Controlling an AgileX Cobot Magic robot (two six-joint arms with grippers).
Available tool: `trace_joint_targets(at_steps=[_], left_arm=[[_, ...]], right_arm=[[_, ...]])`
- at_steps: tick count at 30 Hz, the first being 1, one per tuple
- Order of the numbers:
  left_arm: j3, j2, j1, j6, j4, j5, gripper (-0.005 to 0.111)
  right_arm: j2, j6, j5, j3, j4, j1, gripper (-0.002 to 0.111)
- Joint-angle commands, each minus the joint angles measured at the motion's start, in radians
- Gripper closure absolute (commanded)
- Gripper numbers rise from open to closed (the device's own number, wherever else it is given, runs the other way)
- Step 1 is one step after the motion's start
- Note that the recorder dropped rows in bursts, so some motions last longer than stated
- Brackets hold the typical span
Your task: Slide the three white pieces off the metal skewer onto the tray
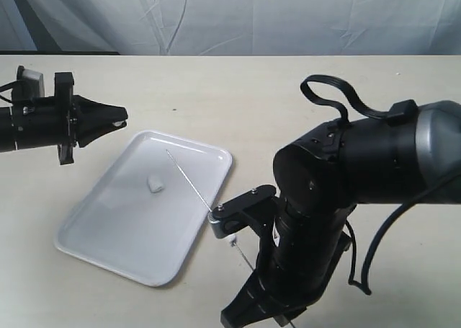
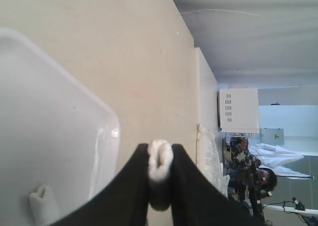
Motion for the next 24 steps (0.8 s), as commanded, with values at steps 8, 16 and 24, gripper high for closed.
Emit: trace_joint_targets(at_steps=[8,16,24], left_arm=[[0.01,-0.01,-0.052,-0.046,0.362,-0.161,0.093],[0.01,-0.01,-0.096,-0.063,0.379,-0.179,0.06],[0.01,-0.01,-0.096,-0.052,0.325,-0.099,0.06]], right_arm=[[-0.022,0.021,0.008,-0.011,-0.036,-0.002,0.109],[-0.022,0.021,0.096,-0.082,-0.058,-0.002,0.109],[0.019,0.04,0.266,-0.254,-0.105,-0.038,0.109]])
